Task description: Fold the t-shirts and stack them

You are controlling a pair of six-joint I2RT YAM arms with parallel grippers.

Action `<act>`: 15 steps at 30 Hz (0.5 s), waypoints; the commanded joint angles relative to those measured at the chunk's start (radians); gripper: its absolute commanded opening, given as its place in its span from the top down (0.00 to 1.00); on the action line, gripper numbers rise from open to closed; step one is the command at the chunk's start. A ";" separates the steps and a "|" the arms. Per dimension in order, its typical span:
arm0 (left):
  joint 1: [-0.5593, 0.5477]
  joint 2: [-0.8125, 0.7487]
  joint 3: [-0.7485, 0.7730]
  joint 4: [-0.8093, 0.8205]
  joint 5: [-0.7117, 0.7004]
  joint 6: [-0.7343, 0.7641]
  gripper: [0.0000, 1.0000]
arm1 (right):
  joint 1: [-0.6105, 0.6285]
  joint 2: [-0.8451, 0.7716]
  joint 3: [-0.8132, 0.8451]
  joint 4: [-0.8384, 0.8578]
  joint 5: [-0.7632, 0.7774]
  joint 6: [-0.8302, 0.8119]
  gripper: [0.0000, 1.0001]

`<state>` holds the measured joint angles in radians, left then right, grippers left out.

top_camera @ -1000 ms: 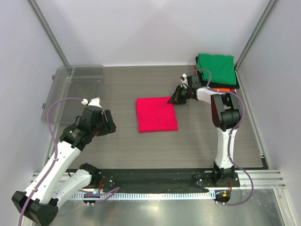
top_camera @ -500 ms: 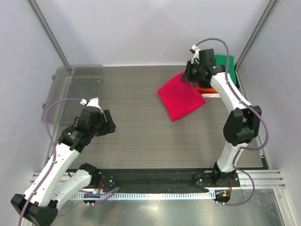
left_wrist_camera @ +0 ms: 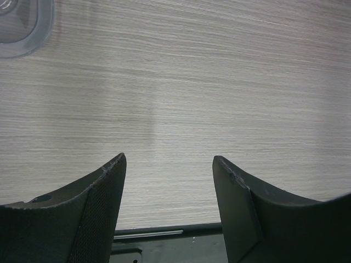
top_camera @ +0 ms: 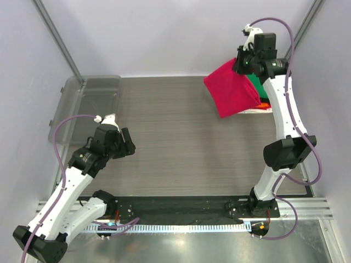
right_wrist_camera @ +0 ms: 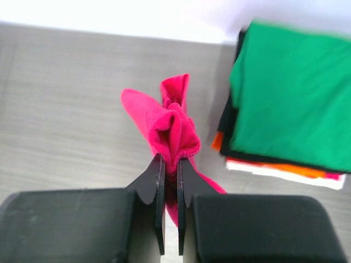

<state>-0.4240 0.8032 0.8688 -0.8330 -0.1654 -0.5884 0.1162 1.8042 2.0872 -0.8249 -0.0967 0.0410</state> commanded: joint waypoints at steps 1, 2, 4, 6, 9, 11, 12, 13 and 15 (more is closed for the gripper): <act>-0.002 0.001 -0.004 0.041 0.012 0.024 0.35 | -0.015 -0.019 0.134 0.007 0.040 -0.030 0.99; -0.001 0.001 -0.004 0.040 0.013 0.024 0.34 | -0.016 -0.014 0.155 0.006 0.041 -0.032 0.99; -0.001 0.005 -0.004 0.041 0.015 0.024 0.34 | -0.021 0.009 0.220 0.003 0.046 -0.030 0.99; -0.002 0.007 -0.004 0.041 0.017 0.024 0.34 | -0.027 0.024 0.275 0.001 0.054 -0.033 0.99; -0.002 0.011 -0.005 0.041 0.018 0.024 0.34 | -0.038 0.053 0.339 0.001 0.058 -0.035 0.99; -0.001 0.013 -0.007 0.043 0.021 0.024 0.35 | -0.049 0.082 0.372 0.003 0.048 -0.035 0.99; -0.002 0.013 -0.007 0.043 0.023 0.024 0.35 | -0.052 0.093 0.401 0.007 0.039 -0.033 0.99; -0.002 0.013 -0.008 0.044 0.026 0.024 0.35 | -0.061 0.101 0.416 0.009 0.031 -0.029 0.99; -0.002 0.019 -0.008 0.046 0.029 0.024 0.35 | -0.066 0.122 0.442 0.020 0.017 -0.024 0.99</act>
<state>-0.4240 0.8169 0.8627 -0.8215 -0.1535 -0.5854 0.0628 1.9129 2.4638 -0.8577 -0.0631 0.0204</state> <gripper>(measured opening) 0.655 0.100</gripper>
